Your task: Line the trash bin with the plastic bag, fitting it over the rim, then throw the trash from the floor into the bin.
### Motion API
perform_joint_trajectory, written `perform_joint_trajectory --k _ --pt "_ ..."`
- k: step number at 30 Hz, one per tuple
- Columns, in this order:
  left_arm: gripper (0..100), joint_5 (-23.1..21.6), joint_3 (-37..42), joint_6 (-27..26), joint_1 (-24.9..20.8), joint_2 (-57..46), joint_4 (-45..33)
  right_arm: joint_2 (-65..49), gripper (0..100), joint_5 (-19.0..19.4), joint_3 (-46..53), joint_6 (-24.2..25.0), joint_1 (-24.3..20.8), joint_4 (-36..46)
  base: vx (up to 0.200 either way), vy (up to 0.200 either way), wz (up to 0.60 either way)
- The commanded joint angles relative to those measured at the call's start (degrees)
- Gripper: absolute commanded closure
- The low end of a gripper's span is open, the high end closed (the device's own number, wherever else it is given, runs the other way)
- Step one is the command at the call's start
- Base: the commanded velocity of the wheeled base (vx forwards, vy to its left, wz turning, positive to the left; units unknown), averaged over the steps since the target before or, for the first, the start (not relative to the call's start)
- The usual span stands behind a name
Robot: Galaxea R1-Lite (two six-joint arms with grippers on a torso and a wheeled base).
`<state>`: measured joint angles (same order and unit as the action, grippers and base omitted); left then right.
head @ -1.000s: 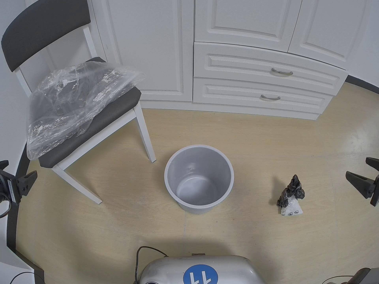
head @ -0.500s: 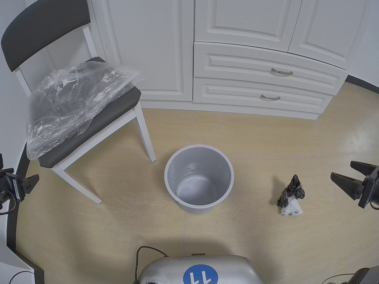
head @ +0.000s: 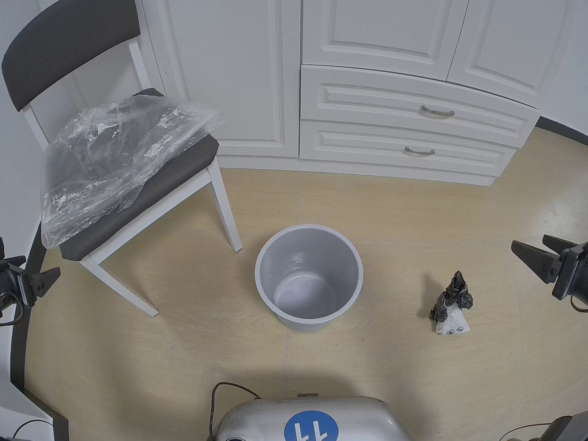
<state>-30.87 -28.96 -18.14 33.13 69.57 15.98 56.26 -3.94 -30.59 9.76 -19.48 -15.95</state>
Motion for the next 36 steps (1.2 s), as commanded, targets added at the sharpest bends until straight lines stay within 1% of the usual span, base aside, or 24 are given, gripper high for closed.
perform_joint_trajectory --k 1,9,14,15,16,17,18,19,23,24,26,31,34,36 --pt "0 -5.78 0.84 -1.02 7.38 7.24 6.61 2.28 0 -1.16 0.09 0.69 -0.38 -1.72 0.000 0.000 0.00" --pt "0 -5.78 0.14 -0.84 8.88 8.65 7.66 2.28 0 -1.16 0.00 2.36 -2.84 -1.72 0.000 0.000 0.00" --pt "0 -5.78 -0.39 -0.49 9.23 10.23 8.36 2.28 0 -1.16 -0.09 2.36 -3.02 -1.81 0.000 0.000 0.00" --pt "0 -5.78 -0.65 -0.41 9.23 13.31 11.53 2.28 0 -1.16 -0.09 2.36 -3.02 -1.90 0.000 0.000 0.00" --pt "0 -5.78 -0.65 -0.41 9.23 13.31 11.53 2.28 0 -1.16 -0.09 2.36 -3.02 -1.90 0.000 0.000 0.00" --pt "0 -5.78 -0.39 0.21 9.23 15.59 15.04 2.28 0 -1.16 -0.09 2.36 -3.02 -1.90 0.000 0.000 0.00" --pt "0 -5.78 -0.21 0.47 9.23 16.12 15.92 2.19 0 -1.16 -0.09 2.36 -3.02 -1.90 0.000 0.000 0.00" --pt "0 -5.70 0.05 2.06 9.14 17.53 19.26 2.01 0 -1.07 0.00 2.36 -3.02 -1.90 0.000 0.000 0.00" --pt "0 -5.43 0.84 5.57 8.88 19.46 25.06 1.57 0 -0.90 0.18 2.28 -3.11 -1.90 0.000 0.000 0.00" --pt "0 -5.43 0.84 5.57 8.88 19.46 25.06 1.57 0 -0.90 0.18 2.28 -3.11 -1.90 0.000 0.000 0.00" --pt "0 -5.17 1.19 6.89 8.70 20.69 28.32 1.57 0 -0.90 0.18 2.28 -3.37 -1.90 0.000 0.000 0.00" --pt "0 -5.08 1.19 7.24 8.44 21.92 29.63 1.48 0 -0.90 0.35 2.28 -3.46 -1.90 0.000 0.000 0.00" --pt "0 -5.08 1.19 8.91 7.74 21.83 29.81 1.05 0 -0.90 0.26 2.19 -3.46 -1.90 0.000 0.000 0.00" --pt "0 -5.08 1.02 11.72 6.24 21.75 30.16 0.78 0 -0.81 0.18 2.19 -3.46 -1.90 0.000 0.000 0.00"
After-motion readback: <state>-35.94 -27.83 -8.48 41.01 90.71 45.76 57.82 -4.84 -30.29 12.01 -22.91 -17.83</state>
